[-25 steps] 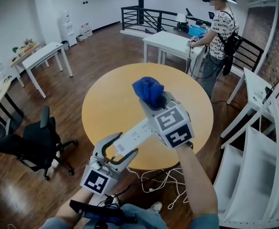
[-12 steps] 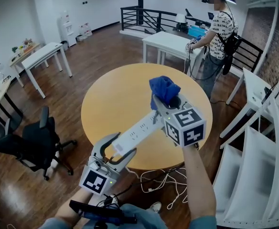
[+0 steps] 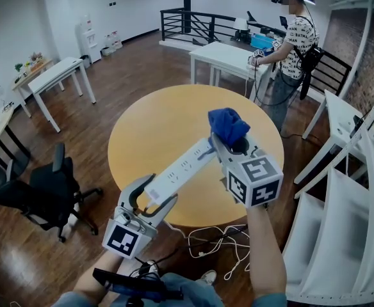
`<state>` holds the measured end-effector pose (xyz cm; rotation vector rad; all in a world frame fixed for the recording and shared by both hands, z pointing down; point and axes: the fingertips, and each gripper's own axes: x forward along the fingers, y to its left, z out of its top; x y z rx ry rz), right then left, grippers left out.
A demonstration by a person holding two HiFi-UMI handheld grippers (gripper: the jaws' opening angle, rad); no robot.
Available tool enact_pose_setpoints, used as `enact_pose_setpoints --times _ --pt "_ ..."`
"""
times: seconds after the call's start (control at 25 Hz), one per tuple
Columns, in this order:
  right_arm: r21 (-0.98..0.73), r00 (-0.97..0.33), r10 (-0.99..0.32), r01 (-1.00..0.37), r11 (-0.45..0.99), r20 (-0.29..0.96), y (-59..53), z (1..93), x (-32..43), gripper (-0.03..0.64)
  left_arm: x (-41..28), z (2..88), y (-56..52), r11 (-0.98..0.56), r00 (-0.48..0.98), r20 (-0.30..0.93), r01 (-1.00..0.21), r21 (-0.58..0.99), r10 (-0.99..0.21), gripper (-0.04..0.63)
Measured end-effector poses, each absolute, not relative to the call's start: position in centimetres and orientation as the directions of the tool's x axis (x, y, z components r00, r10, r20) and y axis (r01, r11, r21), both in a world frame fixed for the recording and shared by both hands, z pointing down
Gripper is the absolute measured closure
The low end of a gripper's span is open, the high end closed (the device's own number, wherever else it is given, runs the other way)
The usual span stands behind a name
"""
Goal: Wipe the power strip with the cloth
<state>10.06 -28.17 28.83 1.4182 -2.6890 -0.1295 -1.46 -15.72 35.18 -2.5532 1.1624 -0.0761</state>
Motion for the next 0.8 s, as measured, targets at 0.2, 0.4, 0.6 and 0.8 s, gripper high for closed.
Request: enact_pose_setpoints --times 0.2,0.4,0.6,0.8 --pt "0.136 -0.558 -0.830 -0.821 0.554 0.015 -26.9 28.3 10.1 0.535 -1.6 35.1 -15.8 -0.610 0.662 -0.088 -0.727 -0.316 -0.744 0.313" --pt "0.139 -0.551 -0.834 -0.827 0.544 -0.011 -26.0 27.9 10.7 0.535 -2.4 35.1 -16.4 -0.594 0.640 -0.092 -0.750 -0.291 -0.763 0.313" --pt "0.143 -0.560 -0.828 -0.821 0.552 -0.016 -25.1 28.3 10.2 0.535 -2.4 35.2 -16.6 -0.592 0.639 -0.092 -0.750 -0.296 -0.764 0.313" --pt "0.153 -0.551 -0.834 -0.827 0.541 -0.025 -25.3 28.1 10.2 0.535 -2.6 35.3 -16.7 -0.593 0.639 -0.095 -0.751 -0.292 -0.763 0.313"
